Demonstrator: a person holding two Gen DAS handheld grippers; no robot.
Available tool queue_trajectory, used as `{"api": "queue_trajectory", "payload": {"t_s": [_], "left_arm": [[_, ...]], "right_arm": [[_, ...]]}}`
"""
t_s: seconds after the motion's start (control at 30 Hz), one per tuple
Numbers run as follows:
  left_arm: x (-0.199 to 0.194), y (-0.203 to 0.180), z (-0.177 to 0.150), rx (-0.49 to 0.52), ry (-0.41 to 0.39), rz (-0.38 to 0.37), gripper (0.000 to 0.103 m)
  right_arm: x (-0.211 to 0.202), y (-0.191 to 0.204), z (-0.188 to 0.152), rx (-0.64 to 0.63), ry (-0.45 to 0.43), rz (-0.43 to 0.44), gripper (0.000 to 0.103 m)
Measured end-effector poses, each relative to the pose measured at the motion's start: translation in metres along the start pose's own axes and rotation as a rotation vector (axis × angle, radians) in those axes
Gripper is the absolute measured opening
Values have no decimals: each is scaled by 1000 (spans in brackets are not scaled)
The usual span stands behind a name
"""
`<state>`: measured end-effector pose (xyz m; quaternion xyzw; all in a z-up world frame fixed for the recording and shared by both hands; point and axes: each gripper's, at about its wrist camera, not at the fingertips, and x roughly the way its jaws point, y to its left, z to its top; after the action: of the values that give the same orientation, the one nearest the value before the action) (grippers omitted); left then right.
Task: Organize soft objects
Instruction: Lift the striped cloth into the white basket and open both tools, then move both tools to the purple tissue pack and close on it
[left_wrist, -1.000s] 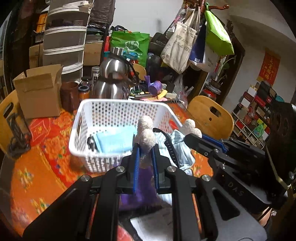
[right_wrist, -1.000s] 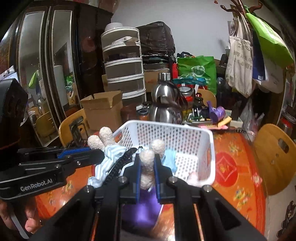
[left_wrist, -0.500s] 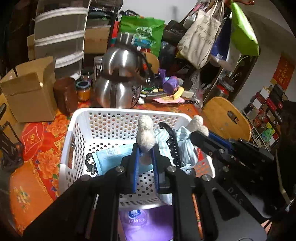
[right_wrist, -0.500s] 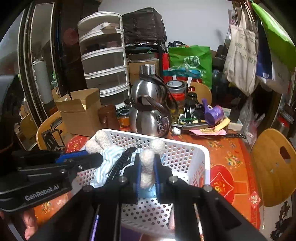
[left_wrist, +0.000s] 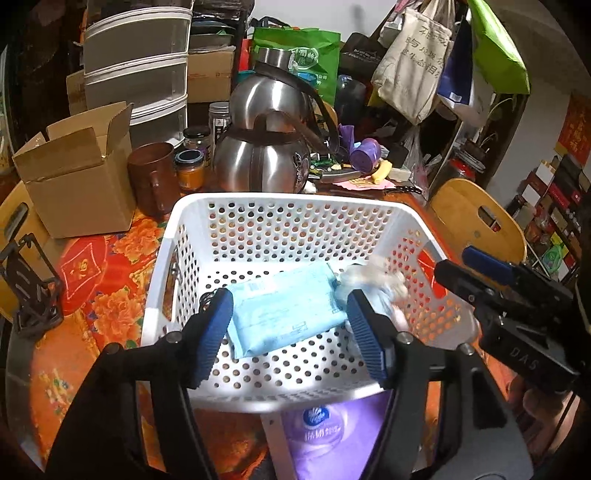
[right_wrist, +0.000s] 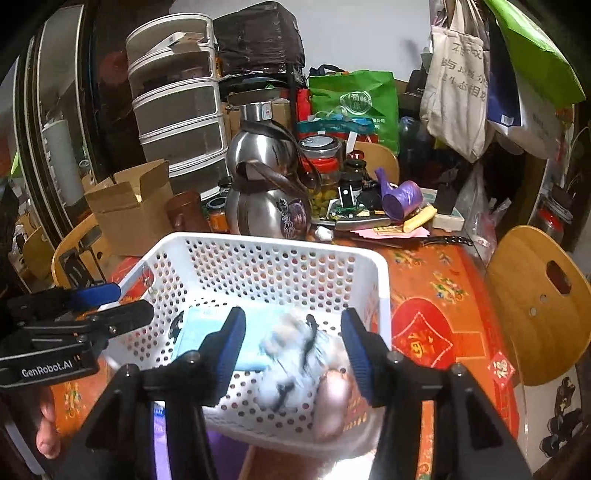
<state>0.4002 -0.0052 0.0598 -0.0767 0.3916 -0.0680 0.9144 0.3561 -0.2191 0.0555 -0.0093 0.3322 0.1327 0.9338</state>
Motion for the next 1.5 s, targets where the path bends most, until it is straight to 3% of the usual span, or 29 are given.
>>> {"api": "queue_trajectory", "payload": {"t_s": [0.4,0.53,0.7,0.97,1.27,1.37,1.5], "left_arm": [[-53,21,-62,39,-58,16,73],[-79,35,-95,54,-81,21,81],[-105,44,-143,81,-119,47,87],[-86,29,-207,147,-52,2,87],[-54,13,-209,173,-31,-57,85],[-50,8,-207,194,-40,-72,72],[-44,5,-200,208,-32,-76,66]], "right_arm": [[-49,15,-78,-9,-32,50,67],[-68,21,-116,-13,-39,80,74],[-75,24,-157,18,-21,124,76],[-54,28,-187,51,30,172,76],[-36,34,-179,41,30,222,76],[-31,37,-179,34,36,238,75],[-25,41,-179,28,41,252,65]]}}
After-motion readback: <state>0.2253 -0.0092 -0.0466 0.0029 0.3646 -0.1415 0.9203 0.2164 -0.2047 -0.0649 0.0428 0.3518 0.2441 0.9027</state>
